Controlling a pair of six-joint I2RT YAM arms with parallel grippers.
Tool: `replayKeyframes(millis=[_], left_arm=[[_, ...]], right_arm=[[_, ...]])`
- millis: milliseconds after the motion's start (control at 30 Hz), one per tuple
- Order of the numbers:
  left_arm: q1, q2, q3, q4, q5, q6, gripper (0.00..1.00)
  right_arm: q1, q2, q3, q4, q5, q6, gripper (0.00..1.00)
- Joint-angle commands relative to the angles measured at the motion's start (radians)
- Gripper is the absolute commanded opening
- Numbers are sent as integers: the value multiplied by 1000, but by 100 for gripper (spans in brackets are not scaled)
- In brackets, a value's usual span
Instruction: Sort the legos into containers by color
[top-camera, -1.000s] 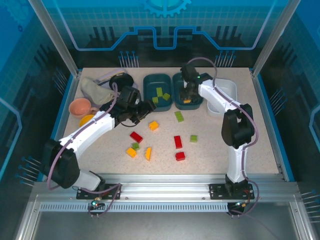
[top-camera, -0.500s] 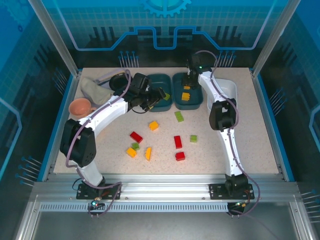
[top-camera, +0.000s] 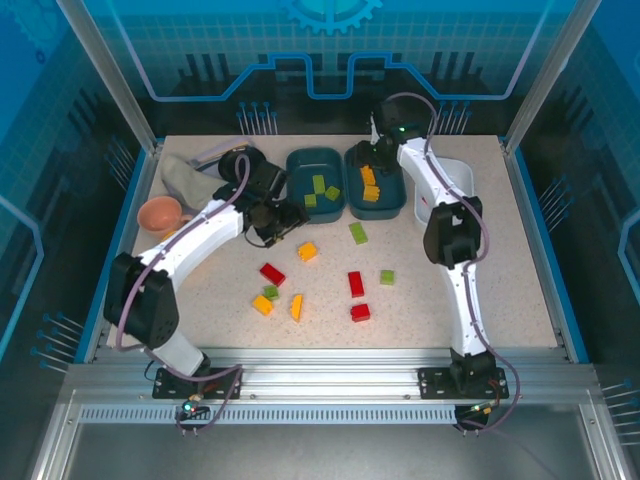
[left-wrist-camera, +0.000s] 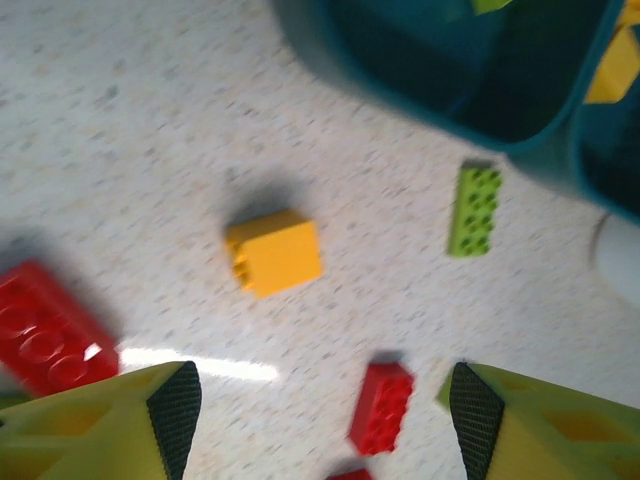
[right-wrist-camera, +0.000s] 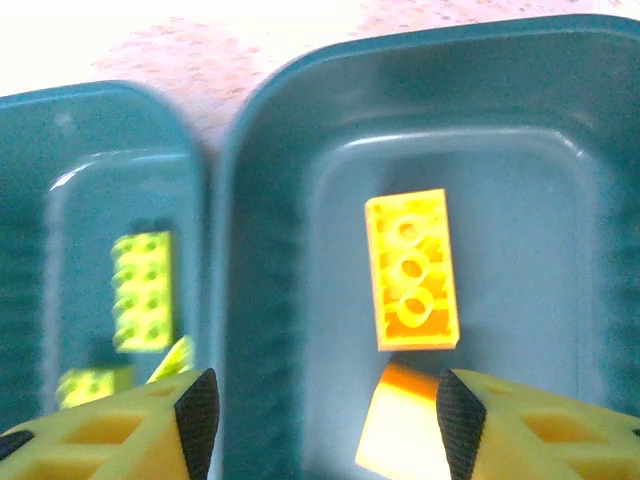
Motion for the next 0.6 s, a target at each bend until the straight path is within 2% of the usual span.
replayKeyframes(millis=[0, 100, 300, 400, 567], left_arm=[[4, -44, -60, -129, -49, 115, 70], [4, -52, -131, -155, -68, 195, 71], [3, -10, -208, -102, -57, 259, 71], [1, 43, -204, -97, -49, 261, 71], [-6, 65, -227, -113, -67, 248, 70]], right_arm=[[94, -272, -231, 148, -49, -31, 62], [164, -463, -525, 303, -124, -38, 64], [251, -761, -1004, 539, -431, -1, 69], [280, -855, -1139, 544, -469, 14, 70], [305, -952, -1249, 500, -452, 20, 70]])
